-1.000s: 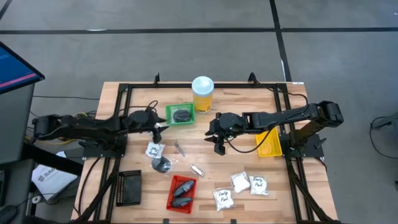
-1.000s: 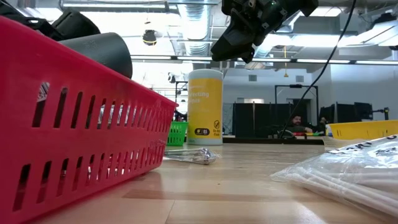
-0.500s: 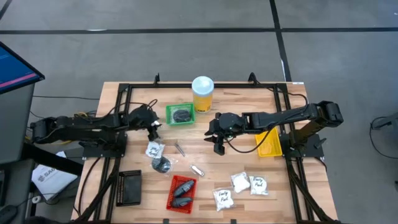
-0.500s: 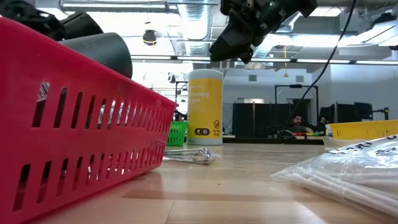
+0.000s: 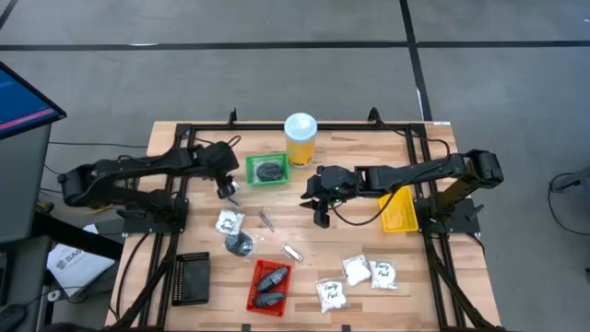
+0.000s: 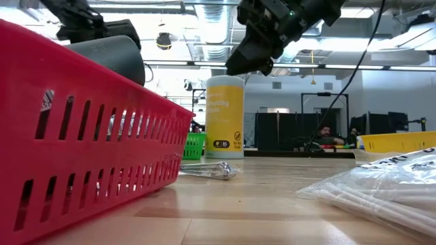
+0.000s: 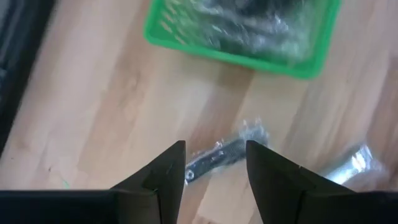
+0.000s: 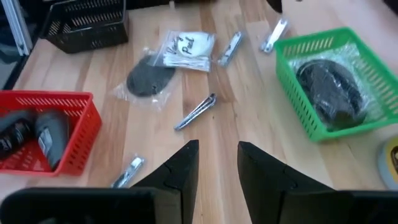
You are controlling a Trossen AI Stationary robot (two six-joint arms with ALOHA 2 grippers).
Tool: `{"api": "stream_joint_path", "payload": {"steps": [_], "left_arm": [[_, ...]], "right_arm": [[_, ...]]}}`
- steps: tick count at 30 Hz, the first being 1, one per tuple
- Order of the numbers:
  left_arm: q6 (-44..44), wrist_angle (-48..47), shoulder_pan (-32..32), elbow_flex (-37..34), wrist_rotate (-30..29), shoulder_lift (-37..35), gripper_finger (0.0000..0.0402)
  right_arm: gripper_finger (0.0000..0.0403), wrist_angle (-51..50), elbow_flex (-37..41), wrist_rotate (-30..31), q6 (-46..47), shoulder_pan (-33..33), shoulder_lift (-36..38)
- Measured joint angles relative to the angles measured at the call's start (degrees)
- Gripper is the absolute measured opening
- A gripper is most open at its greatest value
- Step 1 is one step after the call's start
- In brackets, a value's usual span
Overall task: Pick & Place Travel size toiletries
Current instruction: Put the silver nail cutter into the yellow bin
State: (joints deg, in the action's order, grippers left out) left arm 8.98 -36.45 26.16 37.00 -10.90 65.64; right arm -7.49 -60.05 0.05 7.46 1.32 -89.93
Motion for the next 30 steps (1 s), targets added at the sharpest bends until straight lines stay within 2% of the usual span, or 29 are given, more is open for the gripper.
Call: {"api": "stream_joint_path", "payload": {"steps": [9, 14, 22, 30], "left_arm": [[12.53, -6.79, 0.56, 5.04, 0.25, 11.22, 0.0158], [17.67, -8.72, 0.29, 5.17, -2.24, 14.96, 0.0158], [24.10, -8.68, 0.28, 5.19, -5.19, 16.33, 0.0158], [27.93, -8.02, 0.30, 5.19, -5.24, 16.33, 0.0158]], "right_arm": [[0.0102, -0.11, 0.04, -0.02, -0.56, 0.11, -0.02], [0.0102, -0.23, 0.04, -0.02, -0.54, 0.11, -0.02], [0.0102, 0.05, 0.04, -0.02, -0.56, 0.09, -0.02], [0.0102, 0.22, 0.04, -0.02, -0.56, 0.11, -0.02]]}}
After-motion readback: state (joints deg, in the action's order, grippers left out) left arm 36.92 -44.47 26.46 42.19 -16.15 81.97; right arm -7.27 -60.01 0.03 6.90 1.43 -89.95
